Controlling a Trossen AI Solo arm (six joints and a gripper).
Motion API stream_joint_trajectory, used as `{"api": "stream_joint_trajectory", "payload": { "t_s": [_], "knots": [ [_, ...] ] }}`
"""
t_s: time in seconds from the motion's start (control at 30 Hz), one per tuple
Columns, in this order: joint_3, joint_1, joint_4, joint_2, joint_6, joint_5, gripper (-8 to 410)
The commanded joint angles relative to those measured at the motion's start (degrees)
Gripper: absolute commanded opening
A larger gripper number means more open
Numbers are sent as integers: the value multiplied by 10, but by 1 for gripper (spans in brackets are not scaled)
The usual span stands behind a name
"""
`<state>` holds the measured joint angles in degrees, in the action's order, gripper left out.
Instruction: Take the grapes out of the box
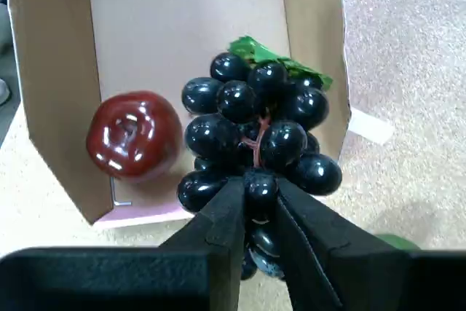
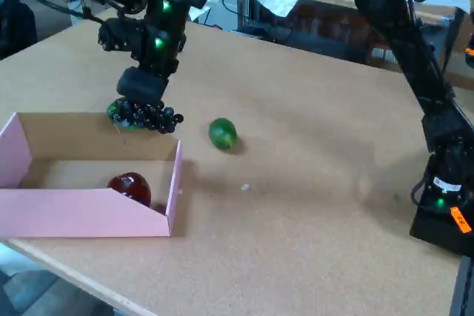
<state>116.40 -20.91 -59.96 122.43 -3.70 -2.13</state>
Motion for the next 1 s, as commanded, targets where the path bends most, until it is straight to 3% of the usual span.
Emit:
{"api": "stream_joint_trajectory", "payload": {
  "t_s": [0.0,0.3,0.6,0.97],
  "knots": [
    [0,-6,-20,-4,12,-14,-1],
    [-23,-11,-23,-22,22,-15,-1],
    [-218,-10,83,-158,22,-19,-1],
    [-365,-10,87,-262,63,-19,-1]
  ]
}}
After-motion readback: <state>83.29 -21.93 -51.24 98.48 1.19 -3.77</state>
